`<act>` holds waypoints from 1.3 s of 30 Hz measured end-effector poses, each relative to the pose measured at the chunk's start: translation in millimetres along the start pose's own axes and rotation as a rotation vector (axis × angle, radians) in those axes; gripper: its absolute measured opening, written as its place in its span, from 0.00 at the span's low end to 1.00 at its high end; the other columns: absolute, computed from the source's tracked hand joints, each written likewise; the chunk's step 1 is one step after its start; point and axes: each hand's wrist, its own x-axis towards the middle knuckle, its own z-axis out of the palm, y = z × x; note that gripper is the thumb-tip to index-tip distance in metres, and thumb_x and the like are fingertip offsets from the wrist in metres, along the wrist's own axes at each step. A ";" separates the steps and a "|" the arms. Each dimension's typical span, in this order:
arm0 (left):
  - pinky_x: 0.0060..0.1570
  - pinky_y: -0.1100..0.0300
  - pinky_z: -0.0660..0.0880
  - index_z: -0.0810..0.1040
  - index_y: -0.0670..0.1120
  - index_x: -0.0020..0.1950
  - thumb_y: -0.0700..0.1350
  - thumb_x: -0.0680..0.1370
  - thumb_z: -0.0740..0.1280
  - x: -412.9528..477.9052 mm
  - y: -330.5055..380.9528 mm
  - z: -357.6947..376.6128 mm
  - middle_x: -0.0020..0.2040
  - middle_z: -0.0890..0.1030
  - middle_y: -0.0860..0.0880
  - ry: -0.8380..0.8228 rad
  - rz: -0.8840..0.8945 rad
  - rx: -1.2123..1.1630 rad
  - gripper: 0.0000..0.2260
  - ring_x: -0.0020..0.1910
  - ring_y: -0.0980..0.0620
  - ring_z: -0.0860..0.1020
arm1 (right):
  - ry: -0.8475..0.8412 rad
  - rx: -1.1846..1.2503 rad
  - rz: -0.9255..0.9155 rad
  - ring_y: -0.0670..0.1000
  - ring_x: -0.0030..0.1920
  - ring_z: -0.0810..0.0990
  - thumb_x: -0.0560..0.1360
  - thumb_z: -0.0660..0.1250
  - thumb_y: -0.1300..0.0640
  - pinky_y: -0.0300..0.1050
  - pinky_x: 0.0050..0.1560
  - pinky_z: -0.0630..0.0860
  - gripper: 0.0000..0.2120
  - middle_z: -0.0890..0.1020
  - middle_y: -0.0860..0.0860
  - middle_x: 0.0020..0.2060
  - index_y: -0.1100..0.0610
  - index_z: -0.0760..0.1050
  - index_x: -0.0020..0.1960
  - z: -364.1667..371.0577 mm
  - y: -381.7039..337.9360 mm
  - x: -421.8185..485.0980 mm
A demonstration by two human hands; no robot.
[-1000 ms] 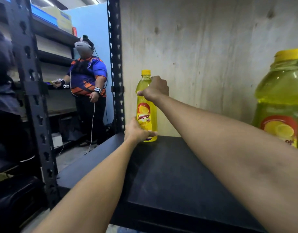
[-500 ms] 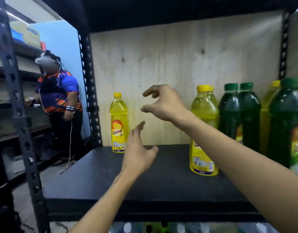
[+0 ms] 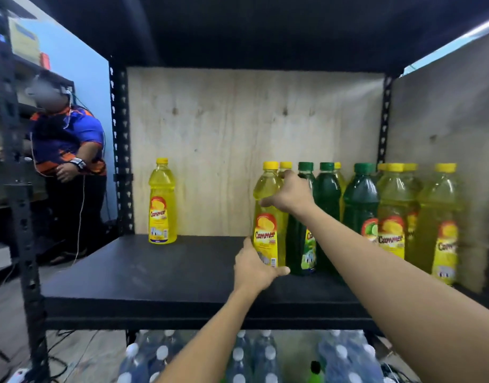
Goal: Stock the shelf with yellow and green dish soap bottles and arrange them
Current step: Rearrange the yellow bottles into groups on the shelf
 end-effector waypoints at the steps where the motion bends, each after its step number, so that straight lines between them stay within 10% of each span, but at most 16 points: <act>1: 0.56 0.51 0.78 0.69 0.48 0.60 0.55 0.56 0.84 -0.3 1.0 2.0 0.47 0.78 0.54 0.024 0.003 0.008 0.39 0.51 0.50 0.78 | 0.019 -0.013 -0.004 0.62 0.63 0.78 0.62 0.82 0.47 0.53 0.59 0.77 0.39 0.79 0.60 0.61 0.59 0.71 0.67 5.7 2.2 0.0; 13: 0.53 0.52 0.77 0.72 0.50 0.56 0.56 0.59 0.83 27.5 -32.5 -78.8 0.37 0.80 0.55 0.280 0.055 0.163 0.32 0.41 0.52 0.80 | 0.108 0.107 -0.178 0.60 0.56 0.82 0.62 0.82 0.44 0.48 0.51 0.78 0.32 0.83 0.58 0.56 0.57 0.78 0.60 59.6 -48.9 16.7; 22: 0.49 0.56 0.76 0.74 0.51 0.61 0.55 0.59 0.83 70.0 -108.3 -166.4 0.50 0.82 0.52 0.460 -0.055 0.218 0.35 0.50 0.51 0.79 | -0.082 0.217 -0.263 0.60 0.59 0.81 0.63 0.82 0.47 0.48 0.53 0.78 0.29 0.82 0.58 0.57 0.58 0.78 0.59 161.9 -142.4 31.9; 39: 0.47 0.56 0.78 0.78 0.54 0.49 0.51 0.58 0.83 87.1 -152.5 -208.7 0.41 0.84 0.55 0.496 -0.107 0.135 0.24 0.45 0.53 0.81 | -0.093 0.185 -0.378 0.58 0.58 0.80 0.69 0.79 0.51 0.44 0.44 0.71 0.27 0.80 0.57 0.58 0.61 0.75 0.61 219.1 -187.6 32.9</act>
